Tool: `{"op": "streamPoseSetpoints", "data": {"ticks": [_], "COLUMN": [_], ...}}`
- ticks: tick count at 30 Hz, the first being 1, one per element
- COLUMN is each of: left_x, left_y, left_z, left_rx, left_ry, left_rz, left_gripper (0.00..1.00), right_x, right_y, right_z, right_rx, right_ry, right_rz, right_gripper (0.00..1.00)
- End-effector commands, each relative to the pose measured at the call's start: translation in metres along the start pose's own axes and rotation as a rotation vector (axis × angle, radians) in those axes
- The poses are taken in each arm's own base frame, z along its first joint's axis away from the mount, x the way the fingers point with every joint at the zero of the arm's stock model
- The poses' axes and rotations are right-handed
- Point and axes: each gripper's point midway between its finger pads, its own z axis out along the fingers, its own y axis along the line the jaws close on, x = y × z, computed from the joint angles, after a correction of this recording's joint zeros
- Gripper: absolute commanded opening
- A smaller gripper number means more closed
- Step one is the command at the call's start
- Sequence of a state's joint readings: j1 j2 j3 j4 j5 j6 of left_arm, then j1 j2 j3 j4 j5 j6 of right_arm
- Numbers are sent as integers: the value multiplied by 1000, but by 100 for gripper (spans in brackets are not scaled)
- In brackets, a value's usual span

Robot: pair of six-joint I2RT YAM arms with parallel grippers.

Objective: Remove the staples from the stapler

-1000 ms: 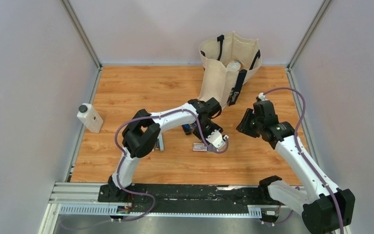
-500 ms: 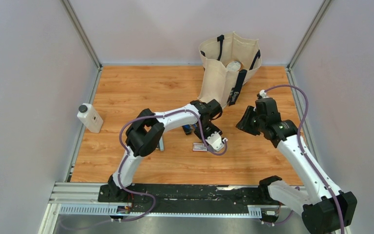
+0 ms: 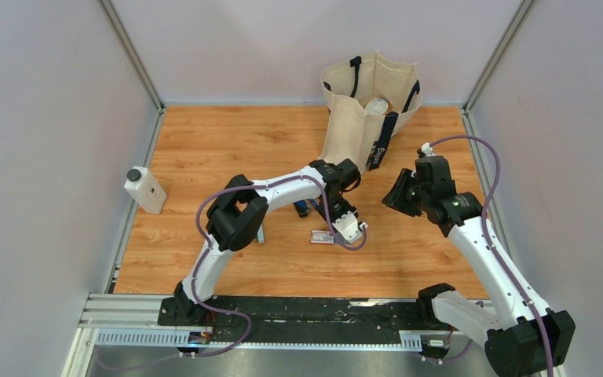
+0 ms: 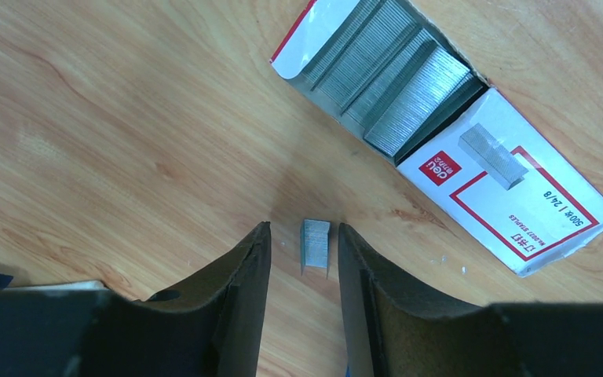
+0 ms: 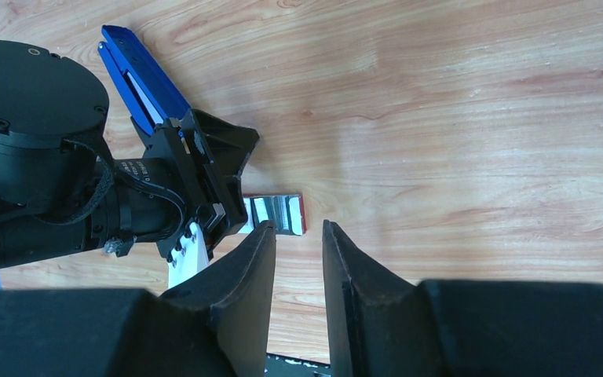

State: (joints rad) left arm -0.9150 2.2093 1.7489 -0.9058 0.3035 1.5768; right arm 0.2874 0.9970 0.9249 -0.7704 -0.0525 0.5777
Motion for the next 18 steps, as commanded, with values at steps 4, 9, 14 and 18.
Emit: {"op": "streamPoseSetpoints", "data": {"ticks": [4, 9, 14, 18], "left_x": [2, 3, 3, 2], "left_y": [-19, -24, -29, -32], "left_z": [12, 9, 8, 9], "left_rx": [144, 202, 217, 220], "left_ry": [-7, 3, 2, 3], "left_rz": [13, 5, -6, -16], "left_gripper": [43, 39, 35, 31], "right_x": [-10, -13, -15, -17], "right_y": [8, 8, 7, 7], "right_z": [-10, -15, -17, -18], "right_rx": [-35, -41, -39, -39], "right_ry": [-23, -36, -41, -42], "right_rz": [-9, -7, -8, -5], "right_gripper": [31, 31, 31, 31]}}
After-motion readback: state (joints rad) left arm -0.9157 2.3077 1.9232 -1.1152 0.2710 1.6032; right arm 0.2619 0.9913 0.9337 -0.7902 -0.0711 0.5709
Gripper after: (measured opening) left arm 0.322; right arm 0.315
